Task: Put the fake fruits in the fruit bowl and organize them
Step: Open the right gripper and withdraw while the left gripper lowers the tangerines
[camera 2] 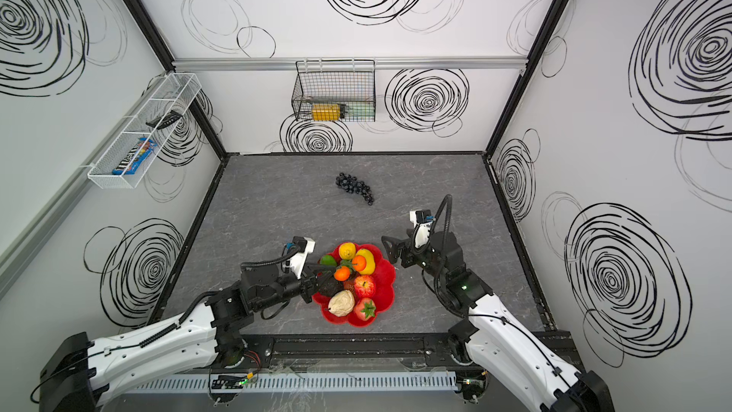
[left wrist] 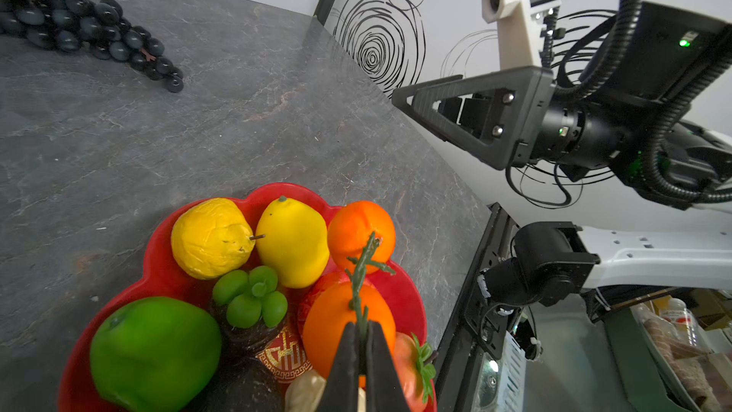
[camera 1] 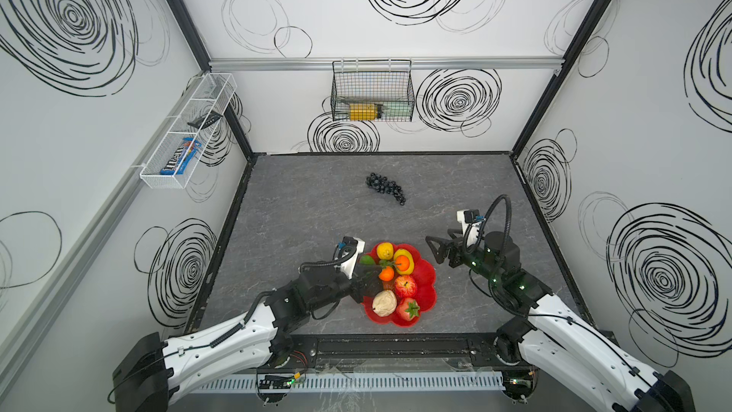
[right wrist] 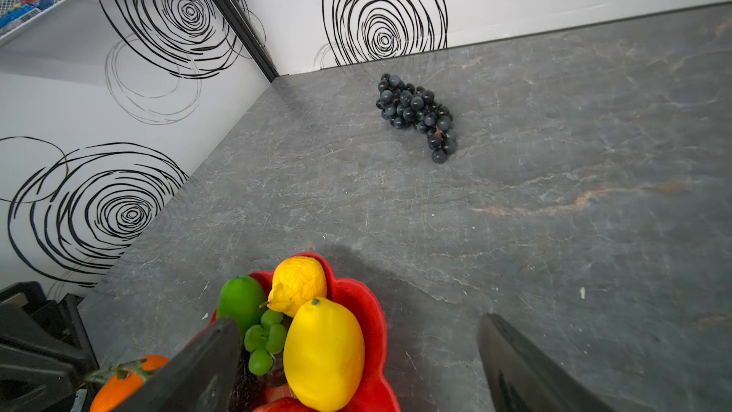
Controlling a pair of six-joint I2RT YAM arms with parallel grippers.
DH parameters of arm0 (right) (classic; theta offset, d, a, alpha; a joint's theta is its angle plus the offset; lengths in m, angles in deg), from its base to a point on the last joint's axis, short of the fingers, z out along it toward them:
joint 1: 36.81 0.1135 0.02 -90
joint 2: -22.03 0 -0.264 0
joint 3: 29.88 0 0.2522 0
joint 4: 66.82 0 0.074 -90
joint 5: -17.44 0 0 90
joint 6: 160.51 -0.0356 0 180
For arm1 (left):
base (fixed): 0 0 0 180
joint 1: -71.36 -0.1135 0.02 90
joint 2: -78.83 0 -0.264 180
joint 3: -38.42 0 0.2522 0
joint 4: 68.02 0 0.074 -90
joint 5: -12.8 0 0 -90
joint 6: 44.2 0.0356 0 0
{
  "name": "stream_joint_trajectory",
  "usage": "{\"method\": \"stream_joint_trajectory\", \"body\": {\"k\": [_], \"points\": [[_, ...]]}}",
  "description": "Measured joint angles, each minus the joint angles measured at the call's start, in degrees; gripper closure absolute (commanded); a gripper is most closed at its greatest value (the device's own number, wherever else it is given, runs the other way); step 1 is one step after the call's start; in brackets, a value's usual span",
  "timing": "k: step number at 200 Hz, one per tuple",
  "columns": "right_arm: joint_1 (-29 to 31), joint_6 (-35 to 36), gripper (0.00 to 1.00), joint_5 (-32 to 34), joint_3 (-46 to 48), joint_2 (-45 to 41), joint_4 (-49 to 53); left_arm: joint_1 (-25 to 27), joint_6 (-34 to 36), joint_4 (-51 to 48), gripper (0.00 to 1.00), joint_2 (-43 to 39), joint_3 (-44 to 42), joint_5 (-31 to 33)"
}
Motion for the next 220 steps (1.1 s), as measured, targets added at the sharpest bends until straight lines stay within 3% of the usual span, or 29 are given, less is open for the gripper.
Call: {"method": "stream_joint_trajectory", "body": {"k": [66, 126, 130, 173, 220], "points": [[-0.2, -0.9, 0.03, -2.7, 0.1, -0.3, -2.0, 2.4, -0.9, 3.2, 1.00, 6.4, -2.0, 4.4], [-0.2, -0.9, 0.03, -3.4, 0.4, -0.5, -2.4, 3.1, -2.2, 6.9, 0.98, 6.7, -5.5, 5.0], [-0.2, -0.9, 0.03, -3.4, 0.5, -0.5, -2.4, 3.1, -2.3, 7.1, 0.93, 6.7, -5.6, 5.0], [-0.2, -0.9, 0.03, -3.7, 0.5, -0.5, -2.5, 3.1, -2.5, 8.5, 0.77, 7.5, -5.7, 4.7], [-0.2, -0.9, 0.03, -3.6, 0.5, -0.5, -2.3, 3.1, -2.6, 9.4, 0.69, 7.2, -5.9, 4.1]]}}
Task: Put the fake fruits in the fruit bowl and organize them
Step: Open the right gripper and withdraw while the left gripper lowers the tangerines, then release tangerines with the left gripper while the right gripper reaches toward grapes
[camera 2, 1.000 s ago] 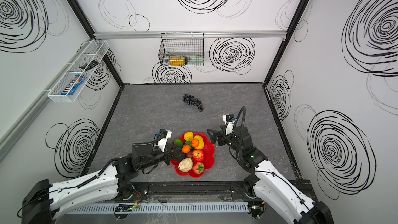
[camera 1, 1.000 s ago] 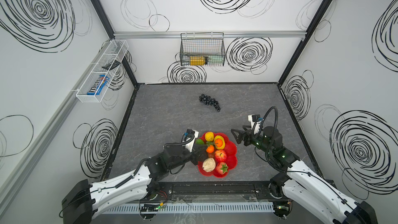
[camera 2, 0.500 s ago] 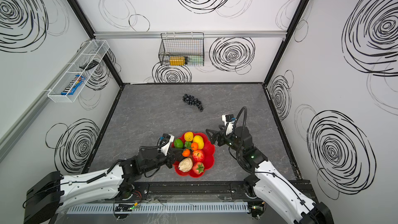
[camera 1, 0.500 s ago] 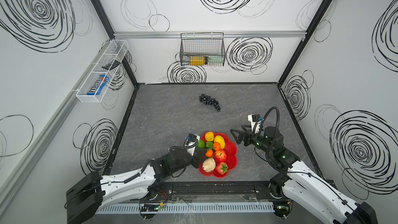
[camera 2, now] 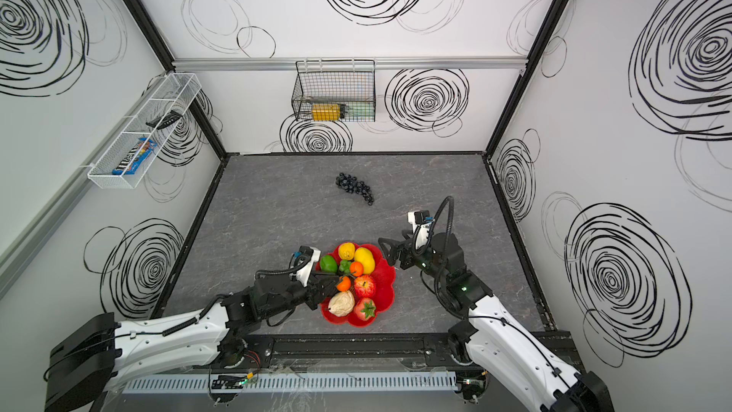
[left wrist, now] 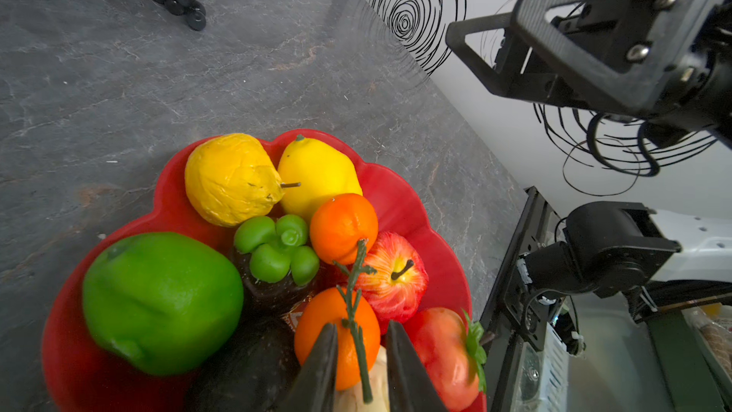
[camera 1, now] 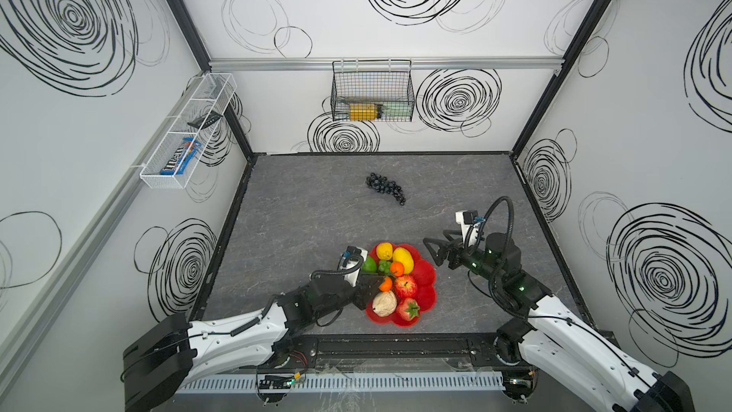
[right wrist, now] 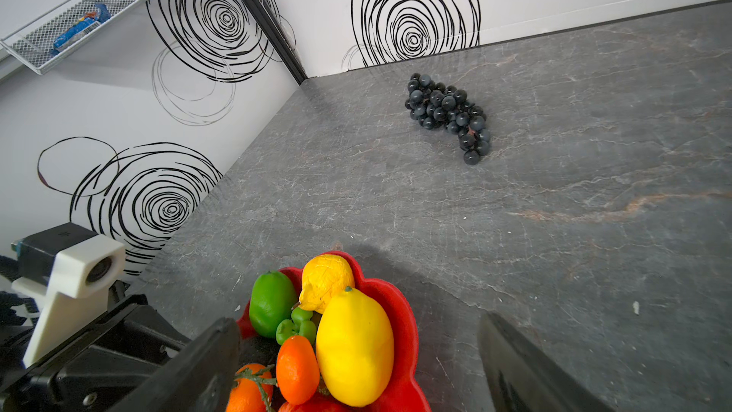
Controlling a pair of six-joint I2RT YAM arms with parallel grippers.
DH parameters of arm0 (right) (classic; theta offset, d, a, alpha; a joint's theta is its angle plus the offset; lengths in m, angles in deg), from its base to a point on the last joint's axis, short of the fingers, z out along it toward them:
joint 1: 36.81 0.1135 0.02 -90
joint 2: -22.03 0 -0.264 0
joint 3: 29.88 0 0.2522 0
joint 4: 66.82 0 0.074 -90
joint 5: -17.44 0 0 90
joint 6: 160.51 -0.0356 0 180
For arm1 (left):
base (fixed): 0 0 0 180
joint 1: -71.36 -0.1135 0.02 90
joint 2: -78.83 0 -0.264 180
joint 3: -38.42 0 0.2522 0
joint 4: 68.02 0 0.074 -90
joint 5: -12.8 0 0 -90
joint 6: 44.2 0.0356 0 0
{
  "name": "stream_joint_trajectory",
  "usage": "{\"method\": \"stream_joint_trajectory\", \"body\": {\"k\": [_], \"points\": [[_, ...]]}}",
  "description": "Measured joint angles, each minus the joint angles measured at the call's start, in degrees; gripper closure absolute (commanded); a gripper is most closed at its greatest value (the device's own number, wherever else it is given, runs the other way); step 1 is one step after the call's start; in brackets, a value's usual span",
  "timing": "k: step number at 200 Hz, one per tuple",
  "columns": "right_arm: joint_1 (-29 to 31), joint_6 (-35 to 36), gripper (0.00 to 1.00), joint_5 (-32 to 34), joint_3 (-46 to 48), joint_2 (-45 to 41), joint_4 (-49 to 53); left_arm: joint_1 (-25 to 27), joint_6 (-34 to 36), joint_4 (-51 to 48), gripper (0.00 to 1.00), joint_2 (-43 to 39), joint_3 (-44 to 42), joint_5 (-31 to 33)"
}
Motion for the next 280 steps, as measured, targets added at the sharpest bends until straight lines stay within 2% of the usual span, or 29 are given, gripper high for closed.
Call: {"method": "stream_joint_trajectory", "body": {"k": [19, 49, 76, 102, 129, 151, 176, 237, 280], "points": [[0.0, 0.0, 0.03, 0.0, 0.0, 0.0, 0.0, 0.0, 0.0, -0.1, 0.67, -1.8, -0.7, 0.0], [0.0, 0.0, 0.03, 0.2, -0.3, 0.7, 0.5, -0.1, 0.4, -1.7, 0.57, -7.0, -1.1, 0.8], [-0.8, 0.1, 0.03, 0.9, -3.0, 4.8, 2.1, -2.0, 2.0, -3.8, 0.49, -13.8, -1.1, 3.1], [-2.8, 0.5, 0.02, 0.9, -7.0, 10.6, 3.1, -9.1, 2.6, -4.6, 0.46, -18.3, -1.1, 3.8], [-6.5, 0.7, 0.00, -0.4, -11.3, 18.0, 3.4, -21.6, -0.4, -3.0, 0.41, -17.5, -1.4, 1.5], [-8.5, 0.9, 0.02, -1.3, -15.2, 24.9, 3.3, -32.2, -4.6, 1.1, 0.34, -11.6, -1.7, -1.7], [-10.1, 1.2, 0.04, -2.4, -20.9, 33.7, 2.7, -38.5, -7.7, 5.5, 0.29, -0.9, -0.3, -3.2], [-14.1, 1.1, 0.10, -8.2, -37.9, 55.8, 3.7, -41.2, -11.5, 15.7, 0.30, 29.5, 19.5, -7.1], [-14.7, 1.9, 0.11, -10.8, -49.2, 68.9, 4.5, -41.6, -13.8, 28.7, 0.26, 43.1, 23.1, -9.0]]}}
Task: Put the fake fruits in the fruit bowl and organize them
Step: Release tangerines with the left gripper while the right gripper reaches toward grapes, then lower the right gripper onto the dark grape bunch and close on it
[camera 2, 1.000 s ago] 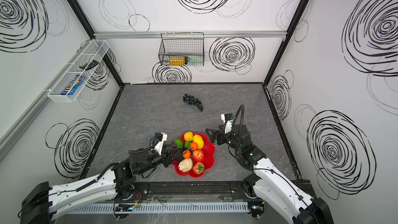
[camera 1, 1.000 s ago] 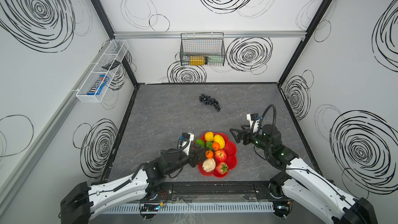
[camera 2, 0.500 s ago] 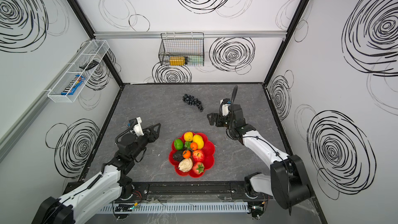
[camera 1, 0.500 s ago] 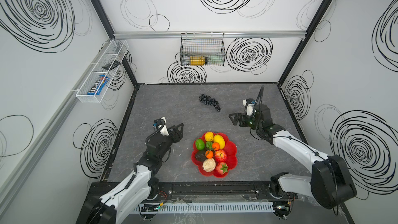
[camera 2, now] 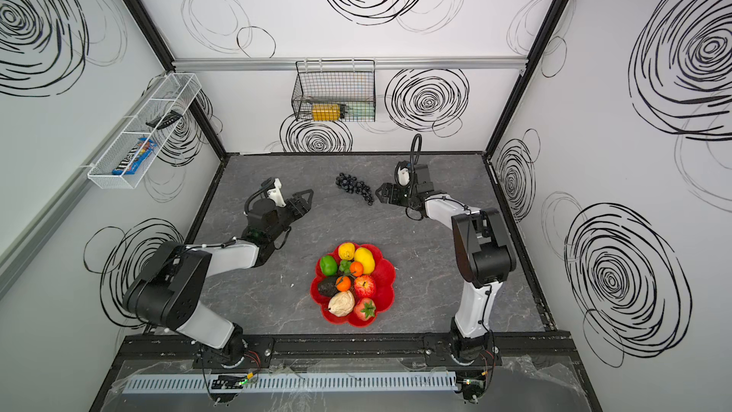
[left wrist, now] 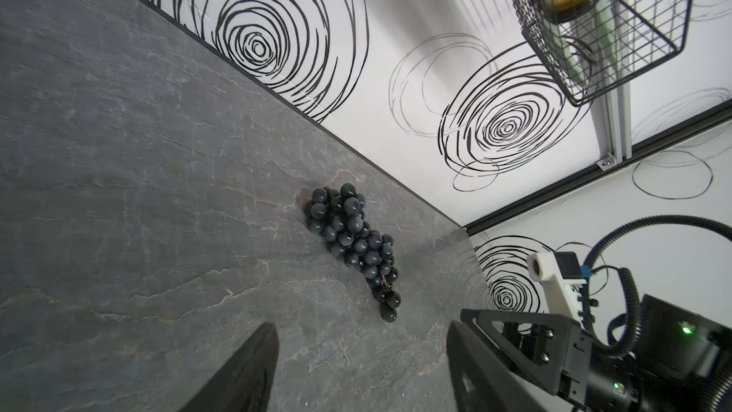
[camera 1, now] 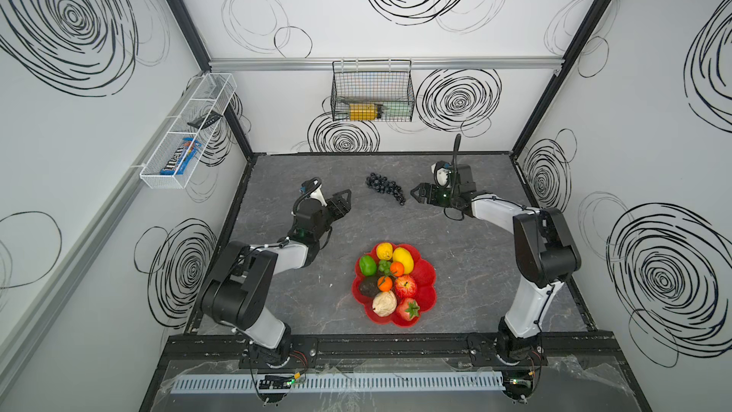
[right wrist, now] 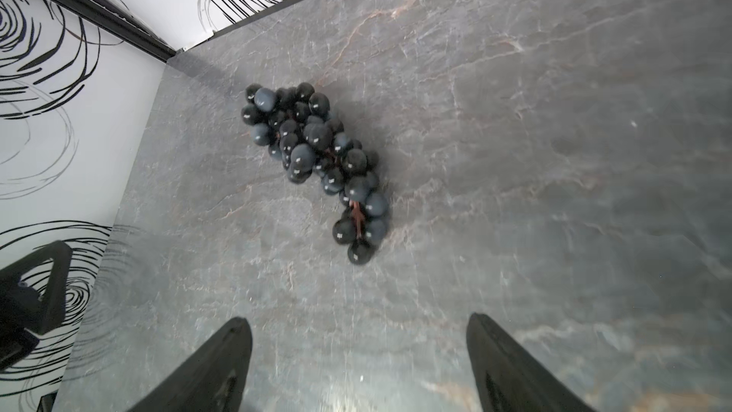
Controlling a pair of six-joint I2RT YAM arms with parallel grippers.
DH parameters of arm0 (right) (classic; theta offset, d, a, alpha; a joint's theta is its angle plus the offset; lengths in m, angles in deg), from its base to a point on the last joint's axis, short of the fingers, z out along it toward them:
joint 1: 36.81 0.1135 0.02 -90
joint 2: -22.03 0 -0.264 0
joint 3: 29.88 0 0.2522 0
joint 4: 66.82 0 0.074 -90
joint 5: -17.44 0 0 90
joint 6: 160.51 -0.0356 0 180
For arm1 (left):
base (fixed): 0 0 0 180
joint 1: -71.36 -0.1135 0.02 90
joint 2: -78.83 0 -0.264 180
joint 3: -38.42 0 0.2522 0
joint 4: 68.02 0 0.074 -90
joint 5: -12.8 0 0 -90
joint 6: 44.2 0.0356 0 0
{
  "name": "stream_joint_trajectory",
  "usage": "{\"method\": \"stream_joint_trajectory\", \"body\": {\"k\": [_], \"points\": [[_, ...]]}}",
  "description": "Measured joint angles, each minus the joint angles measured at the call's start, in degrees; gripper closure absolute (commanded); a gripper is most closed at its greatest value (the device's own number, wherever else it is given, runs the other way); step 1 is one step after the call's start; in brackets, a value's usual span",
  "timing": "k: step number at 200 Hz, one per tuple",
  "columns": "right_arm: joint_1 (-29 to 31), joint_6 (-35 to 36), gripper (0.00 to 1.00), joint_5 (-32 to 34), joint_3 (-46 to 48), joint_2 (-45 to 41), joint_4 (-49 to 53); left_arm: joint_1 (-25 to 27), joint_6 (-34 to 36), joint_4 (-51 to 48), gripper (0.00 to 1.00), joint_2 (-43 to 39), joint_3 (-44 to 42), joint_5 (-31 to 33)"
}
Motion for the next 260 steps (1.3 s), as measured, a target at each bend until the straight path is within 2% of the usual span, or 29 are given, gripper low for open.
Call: {"method": "stream_joint_trajectory", "body": {"k": [41, 79, 139, 164, 197, 230, 260], "points": [[0.0, 1.7, 0.10, -1.8, -12.7, 11.5, 1.8, -0.9, -1.8, 9.3, 0.23, 10.0, 0.0, -4.1], [0.3, 2.7, 0.10, -3.8, -23.4, 20.2, 4.5, -1.1, -2.0, 11.3, 0.16, 11.0, 0.2, -6.4], [3.0, 5.0, 0.11, -7.1, -35.2, 28.8, 8.9, -2.4, -4.0, 16.2, 0.16, 13.0, 0.2, -8.1], [4.3, 6.1, 0.14, -8.3, -35.5, 28.9, 10.5, -2.6, -4.0, 16.2, 0.16, 12.9, 0.2, -8.0], [6.6, 7.4, 0.27, -10.0, -34.7, 28.7, 11.1, -2.6, -3.9, 16.2, 0.17, 12.9, 0.2, -7.8], [10.0, 8.3, 0.41, -10.3, -28.3, 25.2, 10.3, -2.7, -3.9, 16.2, 0.19, 12.9, 0.1, -7.8], [12.7, 8.2, 0.44, -10.3, -22.6, 21.6, 9.9, -2.8, -3.9, 16.2, 0.21, 12.9, 0.1, -7.9]]}}
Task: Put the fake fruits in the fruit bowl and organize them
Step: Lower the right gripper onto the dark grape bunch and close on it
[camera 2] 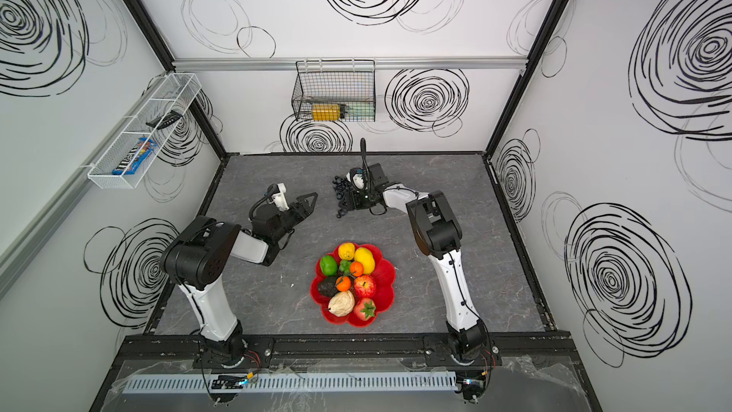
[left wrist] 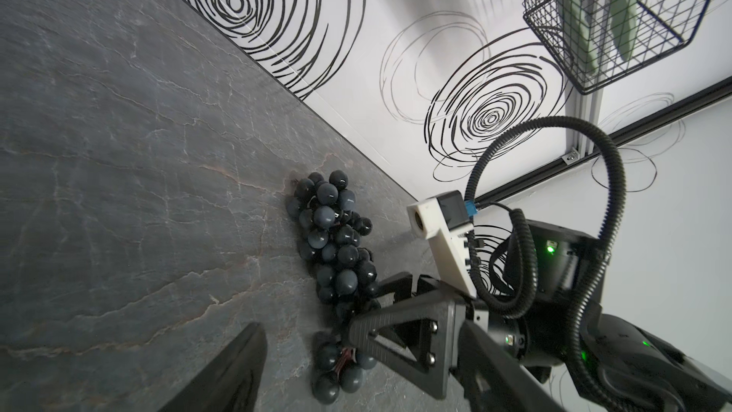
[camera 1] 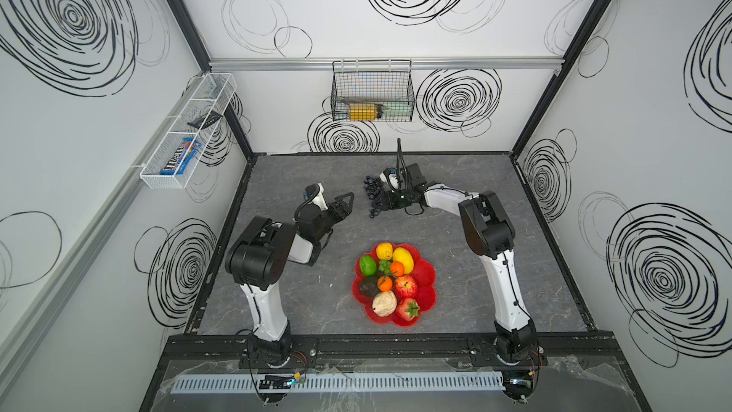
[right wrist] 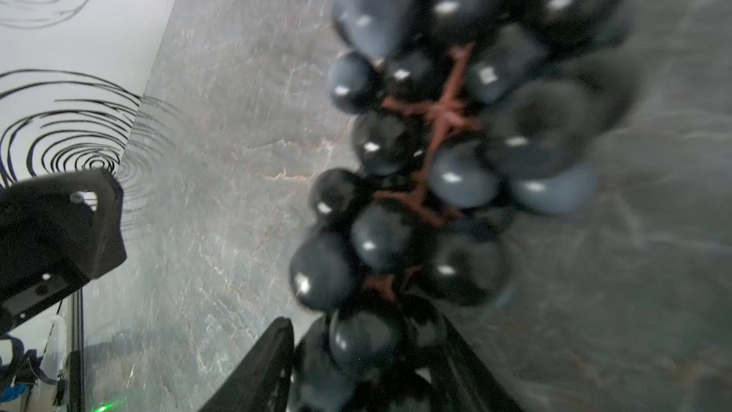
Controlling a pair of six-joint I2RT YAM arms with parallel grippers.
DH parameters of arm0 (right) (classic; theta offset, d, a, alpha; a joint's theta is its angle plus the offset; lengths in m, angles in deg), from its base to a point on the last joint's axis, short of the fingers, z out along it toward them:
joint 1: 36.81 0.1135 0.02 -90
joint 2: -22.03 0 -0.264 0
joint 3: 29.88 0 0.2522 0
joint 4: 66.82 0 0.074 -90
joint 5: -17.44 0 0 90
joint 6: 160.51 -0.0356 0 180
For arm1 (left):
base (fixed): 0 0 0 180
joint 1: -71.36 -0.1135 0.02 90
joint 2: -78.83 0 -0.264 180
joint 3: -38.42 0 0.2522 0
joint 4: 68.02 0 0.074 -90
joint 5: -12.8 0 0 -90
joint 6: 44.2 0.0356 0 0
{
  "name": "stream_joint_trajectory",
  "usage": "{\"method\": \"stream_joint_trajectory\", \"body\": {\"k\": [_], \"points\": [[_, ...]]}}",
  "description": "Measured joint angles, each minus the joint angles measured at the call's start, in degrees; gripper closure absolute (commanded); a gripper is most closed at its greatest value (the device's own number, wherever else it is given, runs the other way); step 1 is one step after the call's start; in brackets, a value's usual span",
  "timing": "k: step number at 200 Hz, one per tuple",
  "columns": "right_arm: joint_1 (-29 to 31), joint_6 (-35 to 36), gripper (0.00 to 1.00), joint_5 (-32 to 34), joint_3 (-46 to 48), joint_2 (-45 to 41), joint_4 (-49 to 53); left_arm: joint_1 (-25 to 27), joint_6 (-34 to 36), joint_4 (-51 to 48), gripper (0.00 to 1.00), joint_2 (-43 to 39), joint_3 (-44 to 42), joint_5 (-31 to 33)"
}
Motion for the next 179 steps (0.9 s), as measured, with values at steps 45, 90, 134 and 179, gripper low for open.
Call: {"method": "stream_joint_trajectory", "body": {"k": [45, 90, 134, 179], "points": [[2.0, 0.0, 0.34, 0.8, 5.2, -4.5, -0.7, 0.0, 0.1, -0.1, 0.22, 0.0, 0.0, -0.2], [-2.5, -2.8, 0.23, 2.8, 9.8, -10.6, -4.4, 0.0, 0.8, -1.0, 0.22, 0.0, 0.0, -0.2], [-8.3, -5.8, 0.16, 3.6, 4.9, -7.7, -6.9, 0.3, 1.7, -2.6, 0.21, 0.0, 0.1, -0.2], [-7.1, -7.8, 0.05, 3.3, -3.6, 0.3, -7.1, 0.4, 1.9, -3.0, 0.21, 0.0, 0.2, -0.2]]}}
